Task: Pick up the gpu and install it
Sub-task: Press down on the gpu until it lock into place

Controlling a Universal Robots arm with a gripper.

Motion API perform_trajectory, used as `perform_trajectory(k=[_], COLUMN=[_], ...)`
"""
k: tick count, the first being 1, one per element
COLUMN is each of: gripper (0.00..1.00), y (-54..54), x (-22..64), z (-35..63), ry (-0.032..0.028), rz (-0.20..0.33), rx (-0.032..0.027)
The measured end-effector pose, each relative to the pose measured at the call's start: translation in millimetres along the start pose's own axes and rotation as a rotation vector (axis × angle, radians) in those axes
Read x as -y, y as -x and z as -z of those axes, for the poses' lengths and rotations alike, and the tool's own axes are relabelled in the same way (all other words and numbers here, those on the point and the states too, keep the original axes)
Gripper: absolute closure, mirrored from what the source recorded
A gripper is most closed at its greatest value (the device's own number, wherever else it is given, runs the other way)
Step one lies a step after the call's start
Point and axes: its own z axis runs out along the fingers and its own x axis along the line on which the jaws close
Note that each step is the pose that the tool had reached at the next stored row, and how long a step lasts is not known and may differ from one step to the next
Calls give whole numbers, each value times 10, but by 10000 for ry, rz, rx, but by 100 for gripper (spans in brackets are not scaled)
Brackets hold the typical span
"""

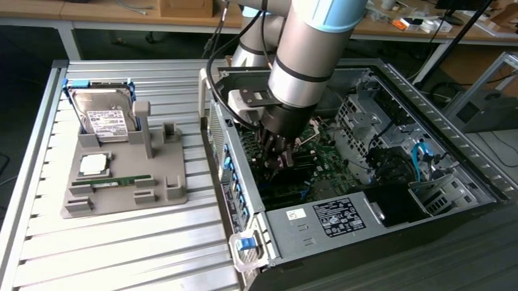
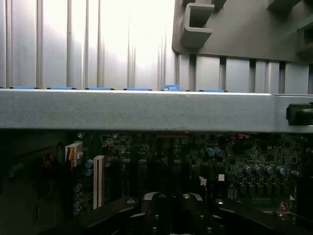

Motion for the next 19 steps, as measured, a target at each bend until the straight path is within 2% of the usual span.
perform_trajectory(k=[1, 3, 6, 12, 19], gripper=[89, 89, 89, 89, 89], y=[1, 2, 2, -130, -153], x=[0, -4, -9, -15, -11], z=[20, 106, 200, 186, 92], ry=[-9, 7, 8, 10, 75], rz=[1, 3, 1, 3, 3], rx=[12, -16, -18, 35, 38])
